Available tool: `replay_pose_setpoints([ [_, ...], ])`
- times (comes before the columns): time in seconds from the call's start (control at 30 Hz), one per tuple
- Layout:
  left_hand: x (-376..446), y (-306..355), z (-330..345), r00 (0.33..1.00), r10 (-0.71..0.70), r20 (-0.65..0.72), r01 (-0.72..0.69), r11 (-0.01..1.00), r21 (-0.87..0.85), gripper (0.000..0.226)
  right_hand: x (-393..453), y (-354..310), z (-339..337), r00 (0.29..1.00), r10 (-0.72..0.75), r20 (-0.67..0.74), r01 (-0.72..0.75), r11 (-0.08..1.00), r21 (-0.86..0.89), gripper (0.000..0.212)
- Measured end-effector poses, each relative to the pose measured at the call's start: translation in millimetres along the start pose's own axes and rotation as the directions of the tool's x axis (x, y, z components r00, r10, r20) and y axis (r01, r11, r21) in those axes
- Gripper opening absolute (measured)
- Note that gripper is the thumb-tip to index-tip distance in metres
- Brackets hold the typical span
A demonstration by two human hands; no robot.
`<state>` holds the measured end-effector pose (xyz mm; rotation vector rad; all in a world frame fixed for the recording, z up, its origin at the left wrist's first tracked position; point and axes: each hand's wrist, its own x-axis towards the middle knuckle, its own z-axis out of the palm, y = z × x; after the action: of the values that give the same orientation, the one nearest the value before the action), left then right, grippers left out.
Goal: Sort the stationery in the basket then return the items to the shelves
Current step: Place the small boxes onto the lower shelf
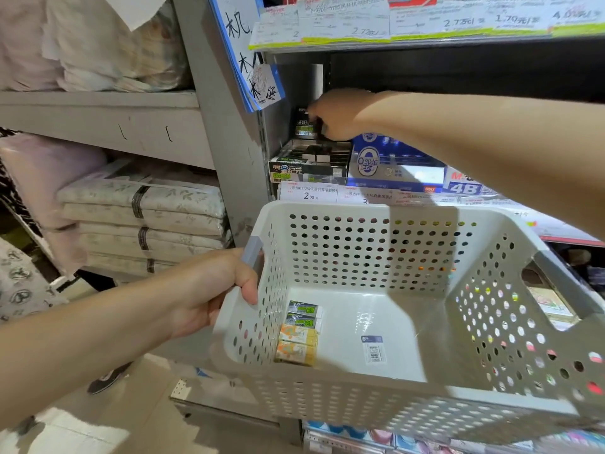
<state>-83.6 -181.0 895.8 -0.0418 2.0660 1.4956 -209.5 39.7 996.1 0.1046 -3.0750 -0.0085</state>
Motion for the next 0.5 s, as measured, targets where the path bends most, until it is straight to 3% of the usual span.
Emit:
replay_pose_setpoints([
  [0.07,-0.3,0.1,0.3,1.0,0.0,-0.01,0.0,1.0,0.008,0.056,-0.8,5.2,-4.2,0.997,-0.029,-0.073,0.036,0.995,0.092,0.039],
  [0.17,-0.4,-1.4,0.5,1.0,0.001,-0.02,0.0,1.0,0.014,0.053,-0.7,3.7,3.8,0.999,-0.012,0.04,-0.001,0.95,0.313,0.045],
  [0.33,-0.9,-2.3,0.8,1.0,-0.007,-0.009,0.007,1.0,0.008,0.05,26.2,-9.5,16.6,0.989,0.105,0.107,-0.131,0.953,0.272,0.041],
  [0.5,1.2,-2.9,-0.5,1.0,0.002,-0.003,-0.002,1.0,-0.005,0.052,35.9,-9.2,13.2,0.985,0.056,0.161,-0.112,0.926,0.36,0.044],
])
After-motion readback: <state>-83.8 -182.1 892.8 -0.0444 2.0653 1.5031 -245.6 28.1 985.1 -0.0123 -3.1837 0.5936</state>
